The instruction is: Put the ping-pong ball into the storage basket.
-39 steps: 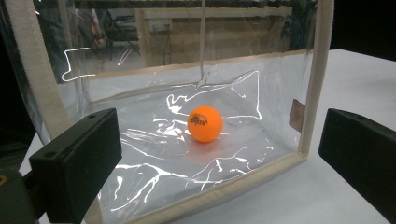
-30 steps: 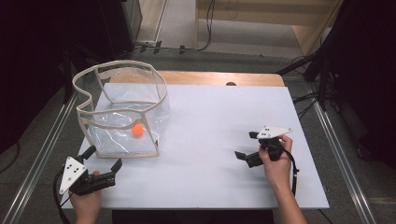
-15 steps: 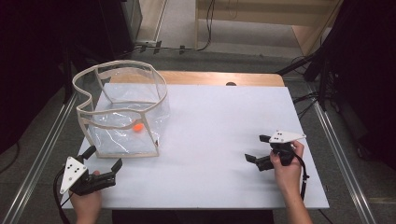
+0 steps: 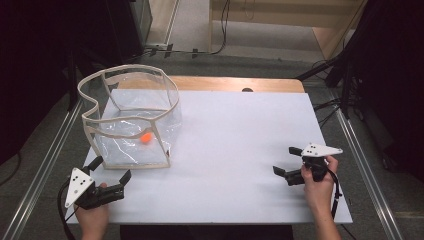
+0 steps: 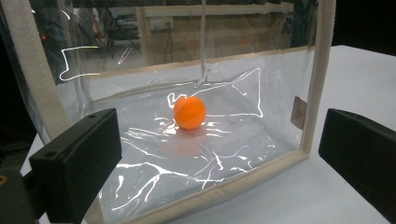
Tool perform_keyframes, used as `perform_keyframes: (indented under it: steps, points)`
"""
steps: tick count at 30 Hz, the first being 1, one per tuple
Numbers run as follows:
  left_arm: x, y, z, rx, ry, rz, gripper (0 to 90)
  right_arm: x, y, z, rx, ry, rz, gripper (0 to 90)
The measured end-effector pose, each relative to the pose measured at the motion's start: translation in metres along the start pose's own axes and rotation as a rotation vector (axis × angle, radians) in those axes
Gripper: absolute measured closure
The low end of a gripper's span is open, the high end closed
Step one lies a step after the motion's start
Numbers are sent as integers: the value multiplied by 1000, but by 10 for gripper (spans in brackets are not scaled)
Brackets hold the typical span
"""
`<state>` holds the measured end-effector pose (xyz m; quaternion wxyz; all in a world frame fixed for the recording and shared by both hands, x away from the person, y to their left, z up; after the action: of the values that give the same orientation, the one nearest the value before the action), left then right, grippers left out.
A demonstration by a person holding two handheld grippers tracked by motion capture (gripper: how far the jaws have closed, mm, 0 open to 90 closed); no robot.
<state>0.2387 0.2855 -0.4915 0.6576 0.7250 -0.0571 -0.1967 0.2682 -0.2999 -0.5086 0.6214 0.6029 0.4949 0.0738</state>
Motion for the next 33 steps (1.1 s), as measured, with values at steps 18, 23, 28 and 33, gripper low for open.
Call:
perform_keyframes:
  steps: [18, 23, 28, 33]
  points:
    - [0, 0, -1, -5, -2, 3, 1, -27, -25, 18, 55, -52, 78, 0]
    - [0, 0, -1, -10, -3, 4, 1, -33, -30, 19, 67, -63, 98, 0]
    - [0, 0, -2, -15, -5, 7, 1, -41, -36, 18, 68, -69, 120, 0]
    - [0, 0, -2, -15, -4, 6, 0, -53, -42, 20, 91, -98, 155, 0]
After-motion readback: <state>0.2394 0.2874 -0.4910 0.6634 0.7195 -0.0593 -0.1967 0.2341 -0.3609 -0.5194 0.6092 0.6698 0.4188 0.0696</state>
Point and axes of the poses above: each handheld gripper's, and its own axes: x roughly forward along the jaws, y roughly out of its top, z roughly to its right, the point moved 2 cm from there along x, roughly forward along the jaws, and after that the axes turned 7 degrees about y, right-handed, at the moved point
